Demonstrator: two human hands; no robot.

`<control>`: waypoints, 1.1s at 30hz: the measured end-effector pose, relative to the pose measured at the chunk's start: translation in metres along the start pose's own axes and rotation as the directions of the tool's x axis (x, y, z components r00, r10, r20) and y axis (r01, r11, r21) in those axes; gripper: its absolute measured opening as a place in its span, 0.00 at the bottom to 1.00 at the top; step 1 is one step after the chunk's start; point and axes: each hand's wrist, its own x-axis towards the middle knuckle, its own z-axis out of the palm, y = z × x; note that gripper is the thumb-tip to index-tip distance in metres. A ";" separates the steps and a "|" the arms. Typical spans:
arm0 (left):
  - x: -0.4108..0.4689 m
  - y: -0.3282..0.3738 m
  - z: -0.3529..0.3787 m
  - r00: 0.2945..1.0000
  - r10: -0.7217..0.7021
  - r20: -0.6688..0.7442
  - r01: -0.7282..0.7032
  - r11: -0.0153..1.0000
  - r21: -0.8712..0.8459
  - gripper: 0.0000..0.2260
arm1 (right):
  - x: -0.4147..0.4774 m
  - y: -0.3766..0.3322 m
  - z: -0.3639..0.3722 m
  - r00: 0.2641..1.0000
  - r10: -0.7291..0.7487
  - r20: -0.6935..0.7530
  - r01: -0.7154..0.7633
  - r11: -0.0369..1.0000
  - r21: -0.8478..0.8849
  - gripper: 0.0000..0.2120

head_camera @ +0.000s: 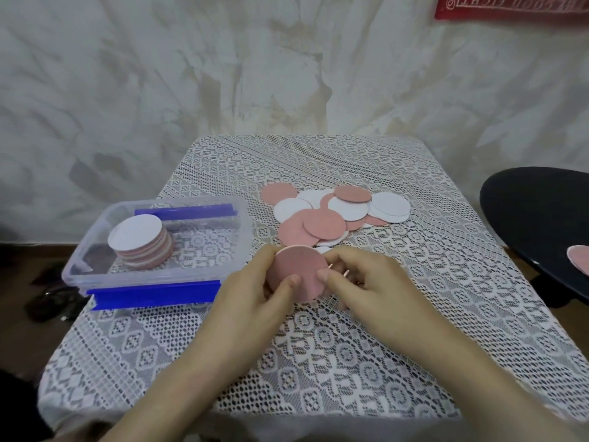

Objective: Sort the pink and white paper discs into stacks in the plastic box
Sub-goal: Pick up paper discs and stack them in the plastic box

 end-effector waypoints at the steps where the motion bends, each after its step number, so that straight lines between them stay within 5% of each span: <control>1: -0.001 0.000 -0.004 1.000 -0.004 0.004 0.004 1.000 -0.007 0.02 | 0.001 -0.002 0.002 1.000 0.004 0.005 -0.005 1.000 0.023 0.05; 16: -0.024 -0.027 -0.056 0.999 -0.040 0.029 0.044 0.980 -0.192 0.04 | 0.023 -0.031 0.043 0.995 0.020 0.102 -0.040 0.979 0.199 0.07; 25: -0.029 -0.050 -0.092 0.991 -0.110 -0.071 0.083 0.949 -0.303 0.07 | 0.041 -0.061 0.065 0.992 0.048 0.119 -0.075 0.969 0.234 0.05; 33: -0.034 -0.065 -0.138 0.955 -0.205 -0.215 0.154 0.960 -0.233 0.06 | 0.060 -0.089 0.067 0.987 0.112 0.118 -0.130 0.977 0.167 0.03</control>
